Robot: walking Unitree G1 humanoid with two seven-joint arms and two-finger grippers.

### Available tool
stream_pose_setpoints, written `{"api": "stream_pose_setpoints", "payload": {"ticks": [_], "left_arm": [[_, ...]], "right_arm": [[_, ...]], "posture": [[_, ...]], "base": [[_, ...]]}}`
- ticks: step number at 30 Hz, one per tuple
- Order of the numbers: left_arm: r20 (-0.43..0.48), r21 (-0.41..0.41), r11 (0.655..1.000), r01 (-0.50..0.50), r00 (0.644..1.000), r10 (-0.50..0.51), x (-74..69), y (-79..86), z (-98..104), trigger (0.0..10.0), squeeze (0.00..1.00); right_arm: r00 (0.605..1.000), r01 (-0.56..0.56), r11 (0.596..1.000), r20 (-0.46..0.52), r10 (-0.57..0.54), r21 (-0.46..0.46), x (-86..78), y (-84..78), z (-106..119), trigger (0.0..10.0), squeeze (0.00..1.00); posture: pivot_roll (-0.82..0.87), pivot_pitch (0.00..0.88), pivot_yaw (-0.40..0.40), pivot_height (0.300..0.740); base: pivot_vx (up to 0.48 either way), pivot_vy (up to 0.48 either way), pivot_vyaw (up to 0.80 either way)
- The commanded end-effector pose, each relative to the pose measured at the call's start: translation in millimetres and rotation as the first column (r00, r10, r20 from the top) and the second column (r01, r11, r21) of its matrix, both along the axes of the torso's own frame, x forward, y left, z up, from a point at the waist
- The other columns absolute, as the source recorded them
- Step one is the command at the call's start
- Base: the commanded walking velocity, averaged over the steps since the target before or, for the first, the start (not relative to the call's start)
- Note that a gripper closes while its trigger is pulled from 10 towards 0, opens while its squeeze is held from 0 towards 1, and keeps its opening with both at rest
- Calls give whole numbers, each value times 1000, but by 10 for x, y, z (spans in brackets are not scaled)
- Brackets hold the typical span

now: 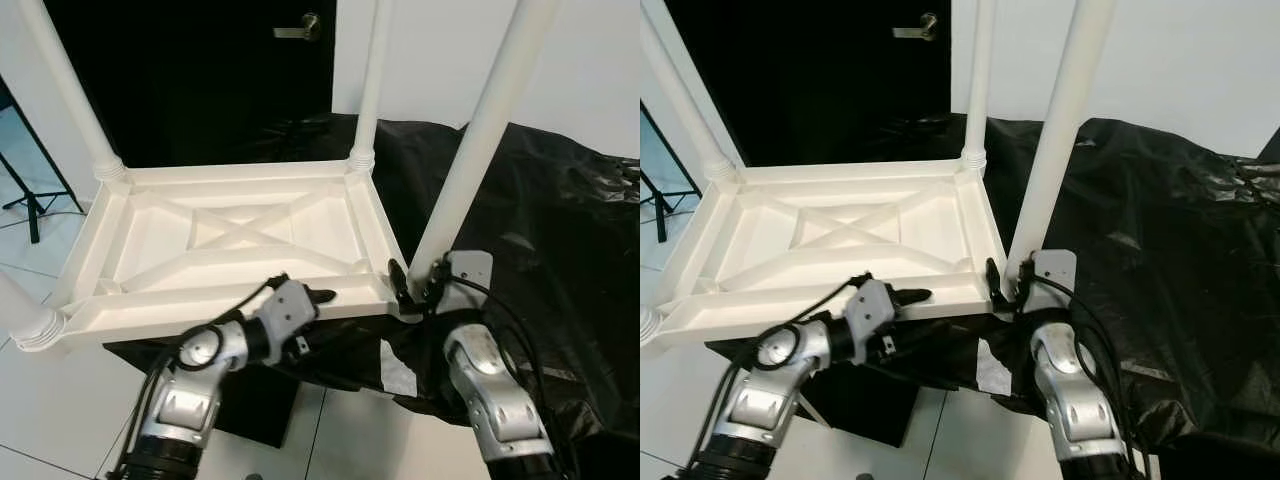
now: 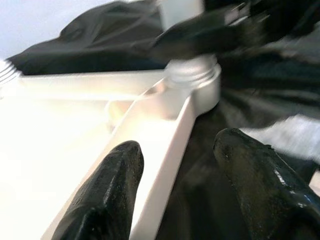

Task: Building children table

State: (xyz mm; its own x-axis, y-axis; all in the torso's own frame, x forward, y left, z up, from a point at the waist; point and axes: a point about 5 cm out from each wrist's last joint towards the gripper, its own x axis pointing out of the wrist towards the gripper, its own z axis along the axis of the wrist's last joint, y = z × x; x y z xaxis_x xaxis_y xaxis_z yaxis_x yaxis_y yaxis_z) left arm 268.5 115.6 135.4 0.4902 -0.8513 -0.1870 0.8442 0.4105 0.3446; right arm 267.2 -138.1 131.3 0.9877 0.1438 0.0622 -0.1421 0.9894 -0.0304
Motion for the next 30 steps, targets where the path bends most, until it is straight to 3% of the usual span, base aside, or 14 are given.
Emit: {"api": "stream_pose_setpoints", "payload": {"ticks": [1, 13, 17, 20, 26, 29, 30], "left_arm": [[32, -24, 996, -86, 996, 86, 29, 19, 21, 10000, 0], [19, 79, 991, -107, 994, 106, -11, 404, 17, 10000, 0], [24, 133, 982, -134, 991, 132, 0, 592, 18, 10000, 0], [24, 136, 981, -138, 990, 136, 2, 612, 22, 10000, 0], [24, 179, 968, -178, 984, 177, 14, 840, 66, 10000, 0], [22, 200, 963, -181, 983, 180, 11, 901, 73, 10000, 0], [14, 245, 954, -174, 984, 176, 1, 988, 74, 10000, 0]], "right_arm": [[1000, -12, 1000, 10, 12, 7, -3, -2, 31, 10000, 0], [996, -93, 995, -5, 93, -24, -319, -139, 34, 10000, 0], [984, -176, 984, -31, 175, -15, -430, -135, 19, 10000, 0], [981, -192, 981, -35, 191, -17, -446, -128, 18, 10000, 0], [943, -328, 945, -68, 327, -9, -544, -53, -1, 10000, 0], [932, -355, 935, -76, 354, -7, -535, -31, -14, 10000, 0], [916, -393, 920, -83, 392, 6, -475, 18, -45, 10000, 0]], "posture": [[2, 0, -65, 740], [3, 0, -34, 740], [5, 0, -24, 740], [5, 0, -24, 740], [5, 0, -8, 740], [9, 0, -6, 740], [18, 0, -4, 740]], "base": [[0, 0, 0], [0, 0, 0], [0, 0, 0], [0, 0, 0], [0, 0, 0], [0, 0, 0], [0, 0, 0]]}}
